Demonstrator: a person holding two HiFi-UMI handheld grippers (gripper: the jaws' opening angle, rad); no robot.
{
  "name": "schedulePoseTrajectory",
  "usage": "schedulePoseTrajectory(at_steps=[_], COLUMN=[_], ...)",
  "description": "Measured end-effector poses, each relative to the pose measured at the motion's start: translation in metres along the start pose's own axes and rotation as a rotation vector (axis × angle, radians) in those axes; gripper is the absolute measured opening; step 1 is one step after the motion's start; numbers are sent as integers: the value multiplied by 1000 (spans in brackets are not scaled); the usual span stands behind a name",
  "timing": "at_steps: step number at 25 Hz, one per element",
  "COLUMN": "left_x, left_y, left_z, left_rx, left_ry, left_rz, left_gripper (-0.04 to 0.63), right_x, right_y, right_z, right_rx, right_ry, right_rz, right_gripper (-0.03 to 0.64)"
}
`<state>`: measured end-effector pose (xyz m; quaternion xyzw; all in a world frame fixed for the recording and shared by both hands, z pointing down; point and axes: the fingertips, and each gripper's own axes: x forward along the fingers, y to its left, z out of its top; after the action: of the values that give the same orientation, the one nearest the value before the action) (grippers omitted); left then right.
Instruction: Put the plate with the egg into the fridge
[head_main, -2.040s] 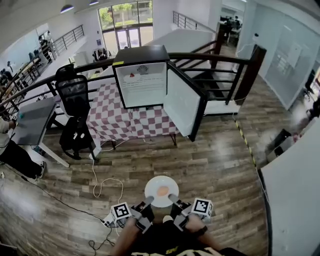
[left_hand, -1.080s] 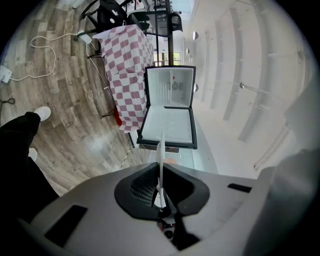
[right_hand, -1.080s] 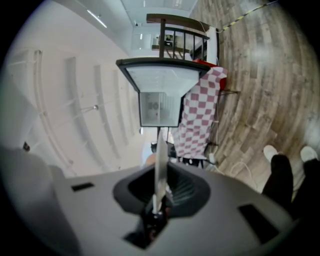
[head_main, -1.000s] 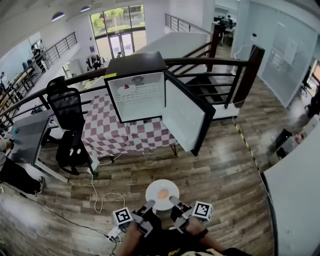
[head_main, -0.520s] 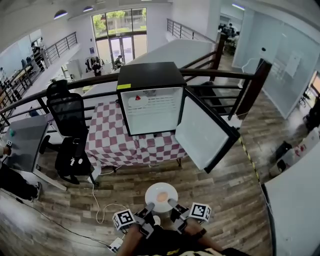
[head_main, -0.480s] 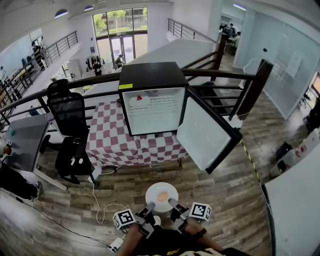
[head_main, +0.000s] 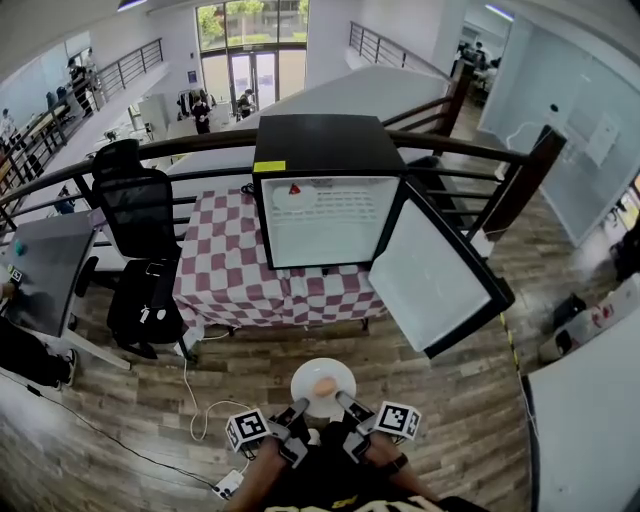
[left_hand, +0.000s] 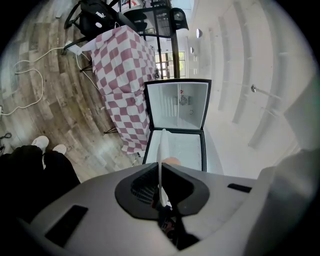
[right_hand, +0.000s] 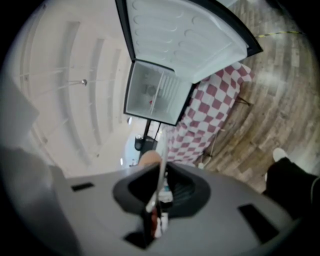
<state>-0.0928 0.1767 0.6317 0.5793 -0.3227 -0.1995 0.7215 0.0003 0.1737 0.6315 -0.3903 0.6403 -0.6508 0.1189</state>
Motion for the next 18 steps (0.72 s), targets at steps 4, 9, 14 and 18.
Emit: schedulePoseTrajectory(at_steps=[4, 9, 14, 18], left_x=[22, 58, 102, 132], left_y=[-14, -38, -62, -81], left_z=[20, 63, 108, 143], left_rx=[-13, 20, 47, 88], left_ry=[-8, -30, -65, -86], left_rz=[-25, -100, -129, -135], left_gripper=[35, 37, 37, 37], right_x=[25, 68, 112, 147], right_y=[3, 21, 38, 52], right_z=[25, 71, 123, 162], right_rx=[-2, -33, -65, -101], right_ry=[2, 20, 57, 87], right_rz=[38, 106, 130, 186], right_gripper=[43, 43, 41, 41])
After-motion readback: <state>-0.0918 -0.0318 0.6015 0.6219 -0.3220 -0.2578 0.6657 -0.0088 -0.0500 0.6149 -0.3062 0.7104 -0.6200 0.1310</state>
